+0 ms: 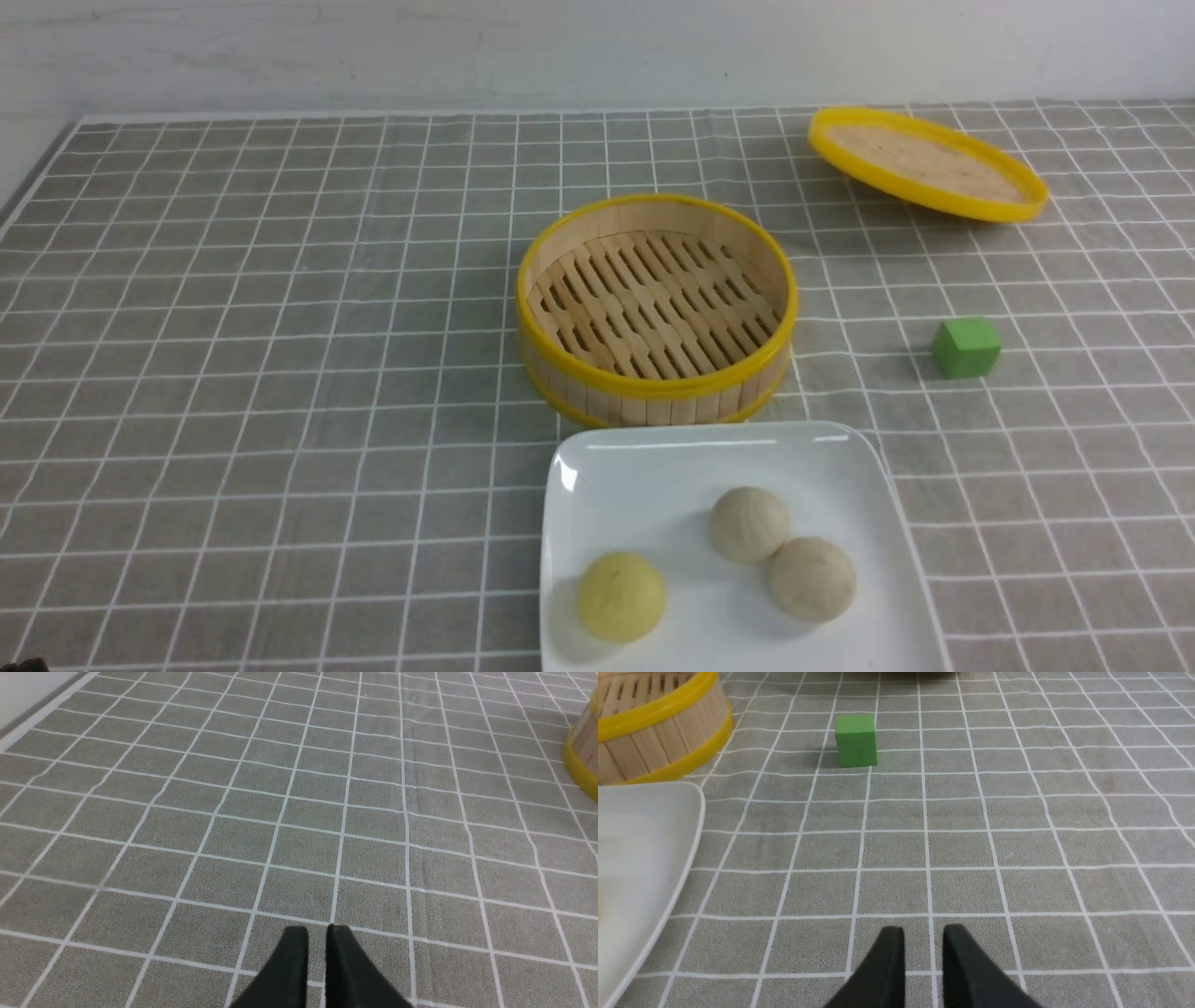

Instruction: Put the steamed buns into the plate on the grey tablecloth.

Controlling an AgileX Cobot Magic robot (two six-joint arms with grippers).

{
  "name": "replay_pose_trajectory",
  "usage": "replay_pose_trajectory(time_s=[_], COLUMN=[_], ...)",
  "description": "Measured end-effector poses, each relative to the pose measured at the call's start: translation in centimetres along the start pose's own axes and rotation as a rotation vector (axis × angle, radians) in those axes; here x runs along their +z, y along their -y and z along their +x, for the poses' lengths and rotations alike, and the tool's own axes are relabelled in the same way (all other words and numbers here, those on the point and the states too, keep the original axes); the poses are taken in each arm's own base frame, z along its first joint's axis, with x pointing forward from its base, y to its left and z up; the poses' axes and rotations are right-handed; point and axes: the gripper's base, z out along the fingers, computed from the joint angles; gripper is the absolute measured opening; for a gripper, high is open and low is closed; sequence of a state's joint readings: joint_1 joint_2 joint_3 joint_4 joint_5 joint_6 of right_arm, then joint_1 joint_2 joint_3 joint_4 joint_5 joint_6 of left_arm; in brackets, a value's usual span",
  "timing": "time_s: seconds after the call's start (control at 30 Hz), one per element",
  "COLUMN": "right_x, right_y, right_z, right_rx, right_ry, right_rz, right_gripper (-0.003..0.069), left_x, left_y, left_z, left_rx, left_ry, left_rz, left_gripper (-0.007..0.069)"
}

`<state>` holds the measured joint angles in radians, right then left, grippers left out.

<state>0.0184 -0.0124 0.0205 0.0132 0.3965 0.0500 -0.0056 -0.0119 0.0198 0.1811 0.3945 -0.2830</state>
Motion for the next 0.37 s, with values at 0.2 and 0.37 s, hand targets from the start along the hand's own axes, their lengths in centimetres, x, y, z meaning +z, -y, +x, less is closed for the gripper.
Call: replay_pose_trajectory(time_s=[0.2, 0.37], right_x=[0.00, 0.00], right_y=[0.00, 0.00], right_z=[0.00, 0.00], right_rx=[0.000, 0.000], right_ry=[0.000, 0.000], right_rz=[0.000, 0.000], right_gripper=[0.0153, 0.0153], left_x=[0.00, 0.00], left_y=[0.00, 0.00], left_z=[0.00, 0.00], left_rx=[0.000, 0.000], left_ry=[0.000, 0.000], left_rz=[0.000, 0.000], left_gripper=[0.0092, 0.0100])
